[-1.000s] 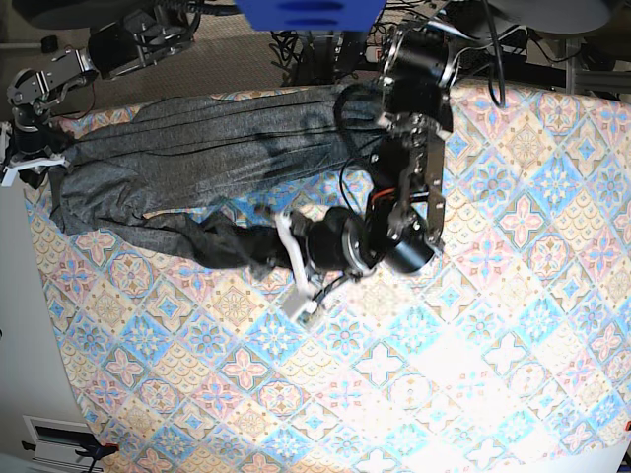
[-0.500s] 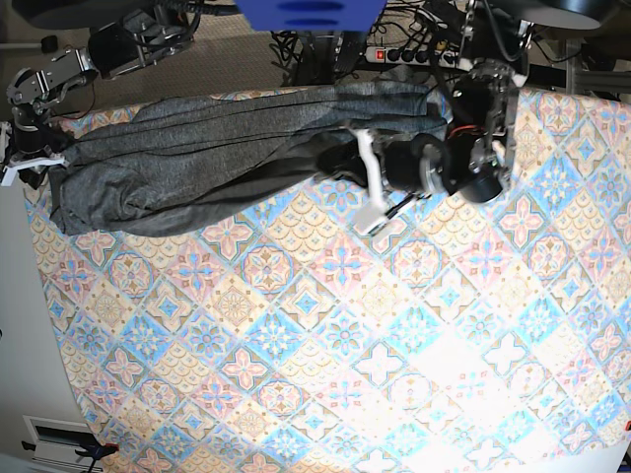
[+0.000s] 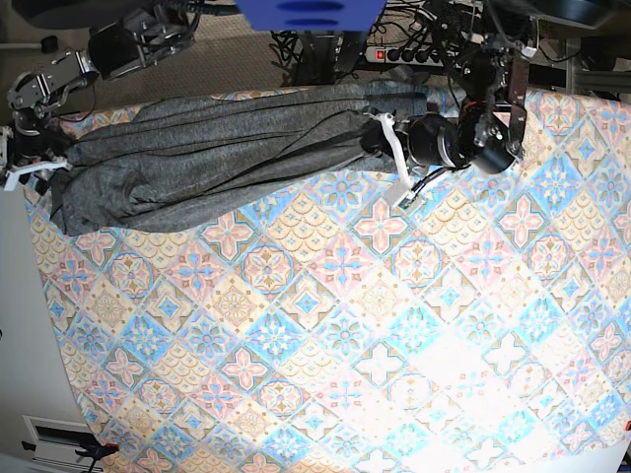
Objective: Layout the t-shirt on the table in an organized manner, then fold the t-shirt properly
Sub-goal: 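Pull the grasped hem back over the shirt with the left gripper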
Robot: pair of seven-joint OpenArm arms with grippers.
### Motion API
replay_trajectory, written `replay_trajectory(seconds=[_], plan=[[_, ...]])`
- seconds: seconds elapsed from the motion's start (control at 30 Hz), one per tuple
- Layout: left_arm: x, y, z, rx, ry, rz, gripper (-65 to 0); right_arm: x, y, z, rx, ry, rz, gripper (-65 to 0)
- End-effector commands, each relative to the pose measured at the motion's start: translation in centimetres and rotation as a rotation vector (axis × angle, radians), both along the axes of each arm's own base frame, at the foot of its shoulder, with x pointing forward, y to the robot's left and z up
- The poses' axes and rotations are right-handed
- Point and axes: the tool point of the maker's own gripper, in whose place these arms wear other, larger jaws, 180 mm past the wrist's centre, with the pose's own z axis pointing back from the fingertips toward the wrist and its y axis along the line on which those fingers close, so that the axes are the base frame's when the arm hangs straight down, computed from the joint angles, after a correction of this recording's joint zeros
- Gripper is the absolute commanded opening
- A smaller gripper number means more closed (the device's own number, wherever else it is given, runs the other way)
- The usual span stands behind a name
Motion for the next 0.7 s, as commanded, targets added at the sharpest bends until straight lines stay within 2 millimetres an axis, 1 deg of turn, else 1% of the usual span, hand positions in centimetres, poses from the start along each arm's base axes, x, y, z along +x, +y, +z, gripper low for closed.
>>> replay_trajectory(seconds=[0.0,0.07,0.17,0.27,0.37,0.5,0.67], plan=[[0.3,-0.3,0.5,0.000,-0.027,-0.016,-65.0,1.8,-0.4,2.9,-0.061,-0.073,0.033,-35.6],[-0.1,-0.6,-0.1,0.035,-0.025,-0.044,-65.0,2.3,-0.1,3.6,-0.082,-0.077,0.055,-36.0],[-1.2,-1.7,-0.8,0.066,-0.017,-0.103,-65.0,2.7,-0.1,4.3,-0.100,-0.090,0.059,-36.1],[-1.7,-2.0,-1.3,0.095,-0.015,-0.130,-65.0,2.7,-0.1,4.4,-0.101,-0.090,0.059,-36.1],[-2.1,-1.8,-1.6,0.106,-0.006,-0.126,-65.0,2.9,0.1,4.4,-0.101,-0.089,0.067,-36.1],[-2.1,-1.7,-1.6,0.106,-0.005,-0.124,-65.0,4.3,1.7,4.2,-0.104,-0.078,0.134,-35.9],[-2.2,-1.8,-1.6,0.099,-0.001,-0.126,-65.0,5.2,2.6,4.1,-0.107,-0.072,0.173,-35.8]])
